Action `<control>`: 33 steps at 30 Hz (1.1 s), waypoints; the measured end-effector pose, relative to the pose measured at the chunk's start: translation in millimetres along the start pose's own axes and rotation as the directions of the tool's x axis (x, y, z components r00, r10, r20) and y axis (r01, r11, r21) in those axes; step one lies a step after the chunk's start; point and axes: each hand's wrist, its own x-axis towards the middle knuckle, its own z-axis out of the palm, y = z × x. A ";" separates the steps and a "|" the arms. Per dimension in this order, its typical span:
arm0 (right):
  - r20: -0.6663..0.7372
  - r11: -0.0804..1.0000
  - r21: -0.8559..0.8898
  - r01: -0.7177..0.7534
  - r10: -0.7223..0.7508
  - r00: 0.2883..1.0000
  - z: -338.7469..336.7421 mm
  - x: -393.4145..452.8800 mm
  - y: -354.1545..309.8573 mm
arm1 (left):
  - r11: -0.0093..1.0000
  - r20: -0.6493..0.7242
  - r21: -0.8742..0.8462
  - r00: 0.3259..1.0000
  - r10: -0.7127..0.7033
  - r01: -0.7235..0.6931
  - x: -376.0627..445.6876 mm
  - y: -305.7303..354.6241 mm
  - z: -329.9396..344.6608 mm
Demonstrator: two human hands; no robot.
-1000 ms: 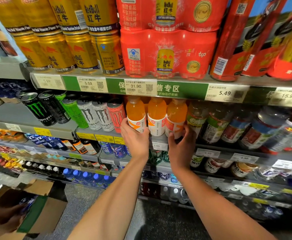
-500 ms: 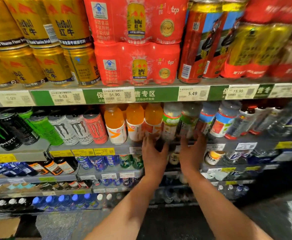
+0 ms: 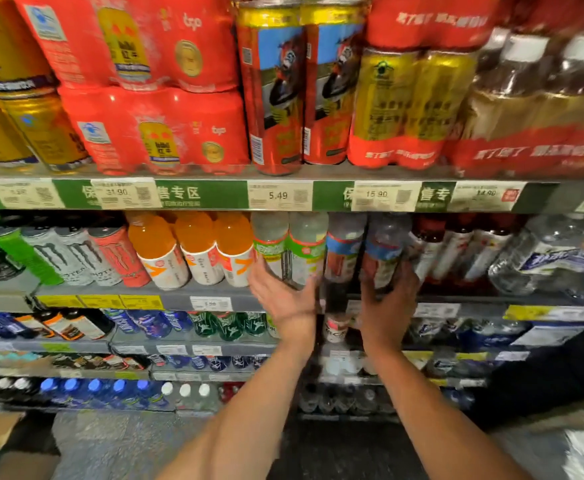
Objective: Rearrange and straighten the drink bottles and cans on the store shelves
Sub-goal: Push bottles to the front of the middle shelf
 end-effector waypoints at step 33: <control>-0.086 0.994 0.050 -0.100 0.104 0.991 -95.7 60.4 53.8 | 0.917 0.308 -0.384 0.921 0.239 -0.110 -102.5 53.8 55.1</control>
